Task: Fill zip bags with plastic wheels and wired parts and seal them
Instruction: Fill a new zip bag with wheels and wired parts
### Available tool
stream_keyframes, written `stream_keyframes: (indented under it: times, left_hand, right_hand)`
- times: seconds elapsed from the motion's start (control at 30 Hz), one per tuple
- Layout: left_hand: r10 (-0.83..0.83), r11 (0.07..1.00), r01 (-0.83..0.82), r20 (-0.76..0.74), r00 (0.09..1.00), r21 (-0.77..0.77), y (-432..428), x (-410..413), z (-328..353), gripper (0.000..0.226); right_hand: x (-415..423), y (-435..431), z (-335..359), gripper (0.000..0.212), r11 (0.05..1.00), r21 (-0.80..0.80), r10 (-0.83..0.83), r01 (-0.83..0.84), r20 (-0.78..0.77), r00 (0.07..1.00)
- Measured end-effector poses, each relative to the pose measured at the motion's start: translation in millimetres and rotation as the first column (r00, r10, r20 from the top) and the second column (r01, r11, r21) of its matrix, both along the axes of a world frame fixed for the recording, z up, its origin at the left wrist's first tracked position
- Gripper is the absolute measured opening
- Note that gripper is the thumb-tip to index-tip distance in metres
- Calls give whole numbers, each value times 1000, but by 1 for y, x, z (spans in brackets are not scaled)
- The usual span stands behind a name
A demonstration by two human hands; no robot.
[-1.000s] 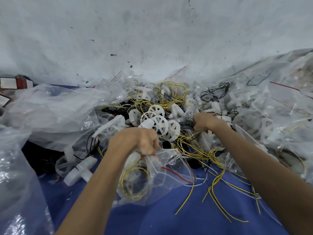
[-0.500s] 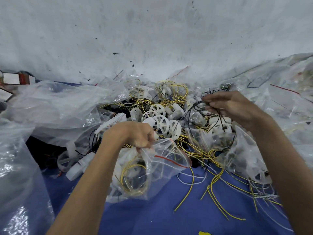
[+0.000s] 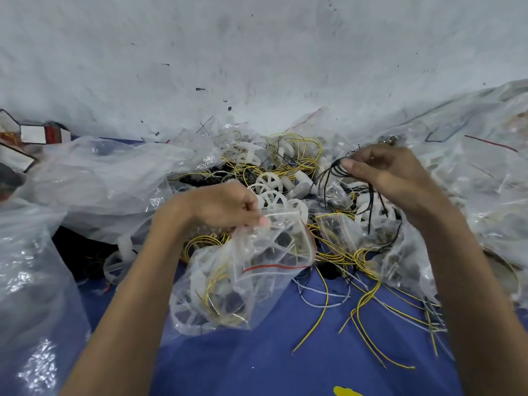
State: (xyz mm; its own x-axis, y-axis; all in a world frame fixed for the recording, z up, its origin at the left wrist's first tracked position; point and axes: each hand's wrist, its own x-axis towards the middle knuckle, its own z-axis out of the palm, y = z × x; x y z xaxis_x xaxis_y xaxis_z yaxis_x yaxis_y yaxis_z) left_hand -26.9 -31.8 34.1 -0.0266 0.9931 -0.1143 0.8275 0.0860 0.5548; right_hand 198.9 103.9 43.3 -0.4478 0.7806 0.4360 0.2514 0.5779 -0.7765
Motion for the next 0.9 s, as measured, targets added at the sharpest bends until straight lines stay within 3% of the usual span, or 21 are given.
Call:
stream_keyframes:
  times: [0.13,0.23,0.33,0.4,0.5,0.57,0.63,0.67,0.7,0.77,0.83,0.9]
  left_hand:
    - [10,994,-23,120,993,108,-5,4,10,28]
    - [-5,980,-27,160,987,198,-8,13,17,28]
    - [15,964,-50,135,991,260,-9,21,23,29]
    - [60,953,-83,89,994,292,-8,26,25,29]
    - [163,918,-172,56,985,358,-4,30,24,32]
    - [212,896,-229,88,973,381,-2,33,24,32]
    - [219,892,-240,98,971,382,-1,37,24,30]
    - [208,897,-228,93,974,378,-1,40,24,29]
    - [192,905,-209,82,978,371,-1,43,25,29]
    - [165,918,-170,44,985,359,-1,49,25,28]
    - [153,923,-148,16,988,354,-1,54,26,27]
    - [160,919,-148,-3,987,367,-1,55,27,27]
  right_hand:
    - [1,-10,7,12,944,-149,257,-294,-221,941]
    - [-1,-25,18,25,833,-133,429,-536,-458,779]
    - [-6,-37,26,25,769,-162,472,-618,-508,721]
    - [-9,-47,25,16,763,-217,519,-609,-356,777]
    - [-21,-61,15,12,758,-332,620,-561,98,779]
    - [-34,-68,6,12,802,-340,597,-491,443,669]
    - [-44,-72,0,21,870,-178,409,-459,780,474]
    - [-47,-73,-2,22,876,-91,299,-473,872,388]
    - [-49,-75,-2,19,875,-34,230,-482,906,354]
    - [-47,-81,0,18,858,-53,264,-510,898,351]
    - [-46,-84,3,20,811,-190,476,-553,765,435]
    - [-48,-84,0,23,789,-228,559,-570,652,512]
